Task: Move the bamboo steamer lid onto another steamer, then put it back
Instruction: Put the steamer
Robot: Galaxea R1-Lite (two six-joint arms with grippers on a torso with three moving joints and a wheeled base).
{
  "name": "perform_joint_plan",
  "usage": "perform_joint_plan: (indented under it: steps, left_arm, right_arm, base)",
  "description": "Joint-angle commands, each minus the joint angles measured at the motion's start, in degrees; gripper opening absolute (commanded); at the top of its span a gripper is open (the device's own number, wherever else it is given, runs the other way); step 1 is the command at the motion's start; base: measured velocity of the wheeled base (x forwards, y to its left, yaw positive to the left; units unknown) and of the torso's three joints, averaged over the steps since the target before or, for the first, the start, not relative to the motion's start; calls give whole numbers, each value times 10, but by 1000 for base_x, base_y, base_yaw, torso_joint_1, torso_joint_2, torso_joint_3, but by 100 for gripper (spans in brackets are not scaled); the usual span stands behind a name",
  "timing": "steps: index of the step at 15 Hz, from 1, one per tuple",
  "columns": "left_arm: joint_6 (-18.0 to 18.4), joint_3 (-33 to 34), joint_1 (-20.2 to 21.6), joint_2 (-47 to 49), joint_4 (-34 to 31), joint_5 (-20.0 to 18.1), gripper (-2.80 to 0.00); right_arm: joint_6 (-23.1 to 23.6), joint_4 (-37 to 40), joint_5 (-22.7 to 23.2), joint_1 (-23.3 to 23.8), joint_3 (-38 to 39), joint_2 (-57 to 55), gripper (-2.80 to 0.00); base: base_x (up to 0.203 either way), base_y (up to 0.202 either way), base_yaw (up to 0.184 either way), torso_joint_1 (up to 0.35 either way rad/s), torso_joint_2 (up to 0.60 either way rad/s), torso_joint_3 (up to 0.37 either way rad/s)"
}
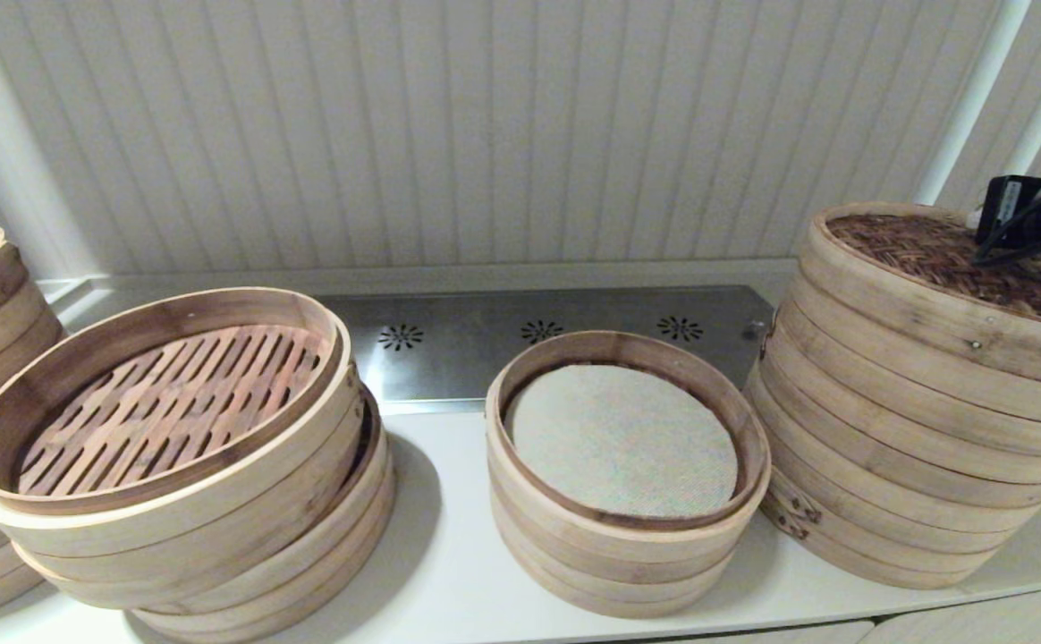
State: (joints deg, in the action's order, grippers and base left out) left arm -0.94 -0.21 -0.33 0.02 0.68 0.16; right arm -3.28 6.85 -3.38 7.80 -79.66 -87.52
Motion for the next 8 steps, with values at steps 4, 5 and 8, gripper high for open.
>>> perform_joint_plan:
  steps: [4,5,8]
  left_arm:
    - [0,0,0,0,0,0,-280]
    - [0,0,0,1,0,0,-280]
    - [0,0,0,1,0,0,-280]
  right_arm:
    - [-1,2,1,7,11,-1,-280]
    - [-1,2,0,7,10,0,0]
    - [-1,-3,0,7,10,4,0]
  base:
    - [0,0,0,0,0,0]
    - [0,0,0,0,0,0]
    - [0,0,0,0,0,0]
